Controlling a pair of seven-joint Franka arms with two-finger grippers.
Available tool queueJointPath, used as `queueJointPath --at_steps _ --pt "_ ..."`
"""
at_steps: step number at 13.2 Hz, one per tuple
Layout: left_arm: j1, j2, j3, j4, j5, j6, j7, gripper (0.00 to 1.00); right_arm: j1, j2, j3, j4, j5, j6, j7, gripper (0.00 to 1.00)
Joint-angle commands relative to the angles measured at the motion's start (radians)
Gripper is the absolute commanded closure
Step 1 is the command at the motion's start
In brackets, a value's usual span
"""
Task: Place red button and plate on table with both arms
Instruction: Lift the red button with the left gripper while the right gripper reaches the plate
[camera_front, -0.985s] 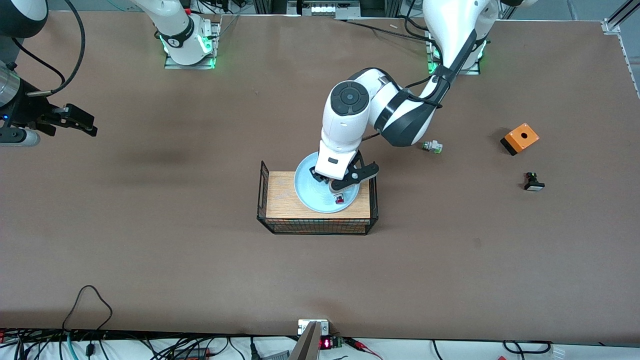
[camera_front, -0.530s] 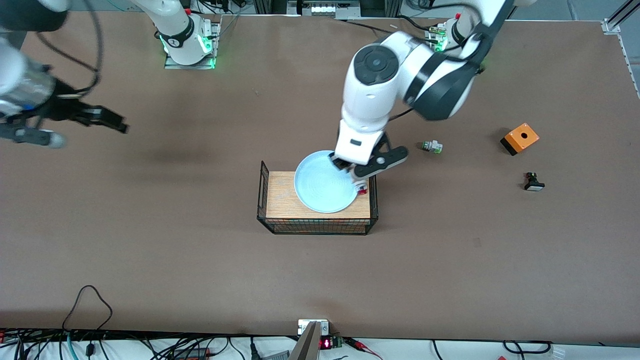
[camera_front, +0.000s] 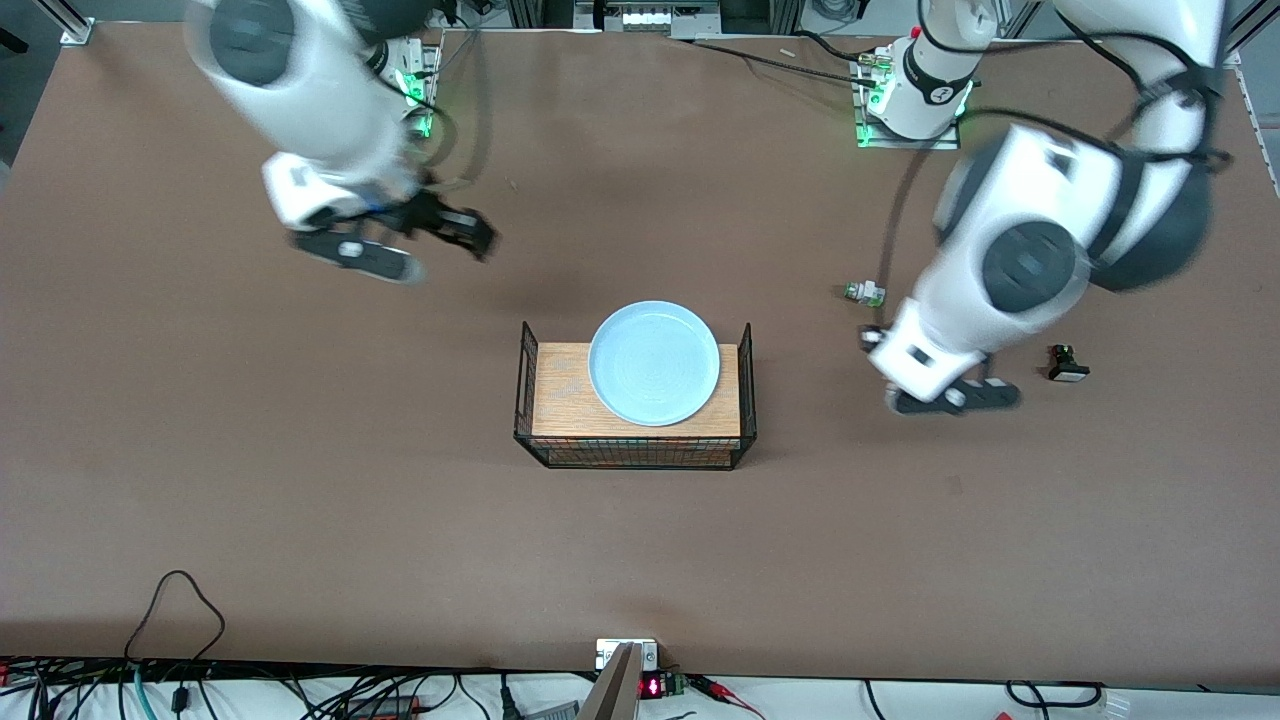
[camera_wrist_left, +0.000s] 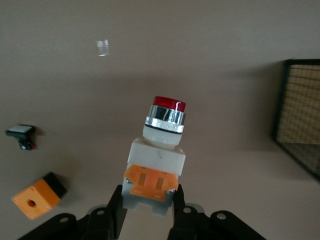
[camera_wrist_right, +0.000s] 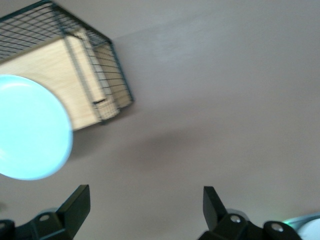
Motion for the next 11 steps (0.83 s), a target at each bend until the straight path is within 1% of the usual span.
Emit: queueJointPath --at_steps 1,2,4,6,7,8,9,10,11 --pt "0.130 0.044 -0.020 -0.052 0.019 0.065 0.201 0.83 0.079 0.142 -0.013 0.091 0.005 0.140 0.251 0.00" --pt "0.156 0.048 -0.018 -0.117 0.019 0.130 0.234 0.83 0.088 0.176 -0.013 0.091 0.006 0.211 0.317 0.00" --pt "0.195 0.048 -0.018 -0.289 0.023 0.303 0.243 0.83 0.093 0.242 -0.013 0.091 0.006 0.329 0.438 0.00" --pt "0.223 0.066 -0.017 -0.439 0.023 0.530 0.244 0.82 0.094 0.294 -0.013 0.091 0.006 0.383 0.510 0.00" --pt "0.229 0.102 -0.015 -0.473 0.026 0.622 0.253 0.82 0.102 0.311 -0.013 0.091 0.006 0.393 0.532 0.00" --pt "0.258 0.144 -0.014 -0.490 0.026 0.704 0.291 0.82 0.114 0.325 -0.013 0.091 0.006 0.409 0.546 0.00" --pt "0.266 0.153 -0.014 -0.497 0.026 0.729 0.305 0.80 0.123 0.336 -0.013 0.085 0.005 0.432 0.561 0.00" --pt "0.264 0.146 -0.015 -0.498 0.026 0.722 0.306 0.72 0.139 0.345 -0.013 0.083 0.005 0.445 0.576 0.00" --pt "0.263 0.143 -0.020 -0.494 0.026 0.694 0.306 0.38 0.145 0.350 -0.013 0.083 0.005 0.446 0.589 0.00"
